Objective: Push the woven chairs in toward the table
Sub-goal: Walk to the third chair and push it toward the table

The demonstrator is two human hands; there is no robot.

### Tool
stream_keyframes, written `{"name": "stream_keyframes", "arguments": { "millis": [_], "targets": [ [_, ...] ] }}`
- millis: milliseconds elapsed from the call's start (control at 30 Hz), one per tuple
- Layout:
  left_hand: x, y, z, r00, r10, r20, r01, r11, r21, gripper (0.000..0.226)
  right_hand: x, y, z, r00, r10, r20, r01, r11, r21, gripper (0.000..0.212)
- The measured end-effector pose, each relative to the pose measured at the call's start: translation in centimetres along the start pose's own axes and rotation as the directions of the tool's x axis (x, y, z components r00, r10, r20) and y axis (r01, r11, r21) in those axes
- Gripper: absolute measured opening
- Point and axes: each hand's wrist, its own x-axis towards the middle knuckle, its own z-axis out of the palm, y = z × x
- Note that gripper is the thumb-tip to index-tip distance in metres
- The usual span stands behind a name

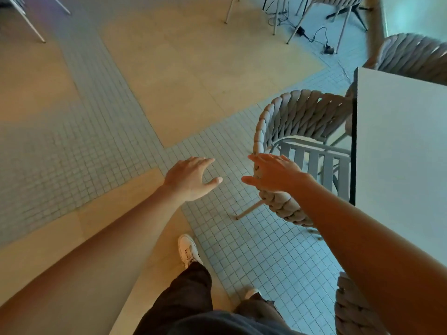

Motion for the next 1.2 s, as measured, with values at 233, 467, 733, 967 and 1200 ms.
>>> {"name": "stream_keyframes", "arguments": {
  "millis": [233,467,733,967,1200],
  "targets": [
    [7.4,-6.6,-4.5,0.994,0.083,0.071,-0.084,0.996,0.016,0.084,6.6,-1.5,-2.7,0.996,0.084,0.006,-0.084,0.995,0.049,0.098],
    [15.4,-9.7,-6.9,0.982,0.159,0.098,-0.164,0.986,0.039,0.08,13.0,-0.6,-5.7,0.989,0.146,0.014,-0.147,0.987,0.071,0.095],
    [29.0,-11.5,-9.6,0.973,0.195,0.126,-0.205,0.976,0.073,0.079,23.0,5.2,-8.6,0.979,0.201,0.048,-0.205,0.971,0.123,0.095],
    [40.5,-10.1,-13.4,0.971,0.201,0.131,-0.212,0.974,0.08,0.076,30.3,12.5,-12.6,0.98,0.193,0.054,-0.198,0.973,0.116,0.098],
    [49.6,-6.8,-15.6,0.958,0.249,0.142,-0.262,0.962,0.083,0.073,34.0,19.1,-15.7,0.959,0.275,0.062,-0.282,0.946,0.163,0.097]
  ]
}}
